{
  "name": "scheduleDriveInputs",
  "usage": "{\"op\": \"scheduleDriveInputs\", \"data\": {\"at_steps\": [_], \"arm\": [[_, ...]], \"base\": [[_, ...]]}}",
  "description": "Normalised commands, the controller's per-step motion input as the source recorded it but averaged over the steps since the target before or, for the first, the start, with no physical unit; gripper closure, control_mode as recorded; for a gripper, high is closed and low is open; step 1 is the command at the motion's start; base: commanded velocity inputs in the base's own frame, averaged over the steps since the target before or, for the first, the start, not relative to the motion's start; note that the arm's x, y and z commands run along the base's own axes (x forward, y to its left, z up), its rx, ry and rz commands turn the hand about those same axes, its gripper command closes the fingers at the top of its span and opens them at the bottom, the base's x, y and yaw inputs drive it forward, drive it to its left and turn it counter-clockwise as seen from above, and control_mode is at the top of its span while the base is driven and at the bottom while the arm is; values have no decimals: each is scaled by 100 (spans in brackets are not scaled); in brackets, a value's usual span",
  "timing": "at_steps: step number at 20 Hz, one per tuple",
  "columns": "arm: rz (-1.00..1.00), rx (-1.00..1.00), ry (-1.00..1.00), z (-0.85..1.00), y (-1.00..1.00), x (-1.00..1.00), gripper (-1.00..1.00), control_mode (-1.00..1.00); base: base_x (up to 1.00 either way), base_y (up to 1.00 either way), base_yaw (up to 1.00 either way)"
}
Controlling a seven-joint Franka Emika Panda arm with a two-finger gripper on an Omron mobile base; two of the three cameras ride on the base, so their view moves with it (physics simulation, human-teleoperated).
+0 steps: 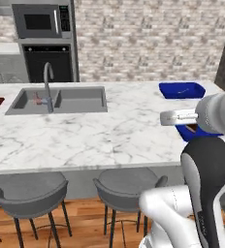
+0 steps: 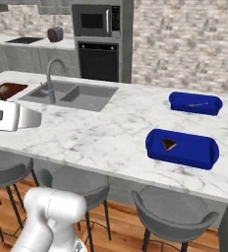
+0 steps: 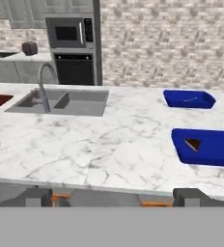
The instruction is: Take the cakes from the fridge and place them on the empty tray on the dining counter.
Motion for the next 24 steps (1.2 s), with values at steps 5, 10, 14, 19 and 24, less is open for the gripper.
{"op": "scheduleDriveInputs", "data": {"at_steps": [5,10,14,19,24], "arm": [[0,0,0,0,0,0,-100,100],[0,0,0,0,0,0,-100,100],[0,0,0,0,0,0,-100,100],[0,0,0,0,0,0,-100,100],[0,0,0,0,0,0,-100,100]], "base": [[-51,100,37],[-3,21,98],[13,6,98],[100,30,51],[100,73,18]]}}
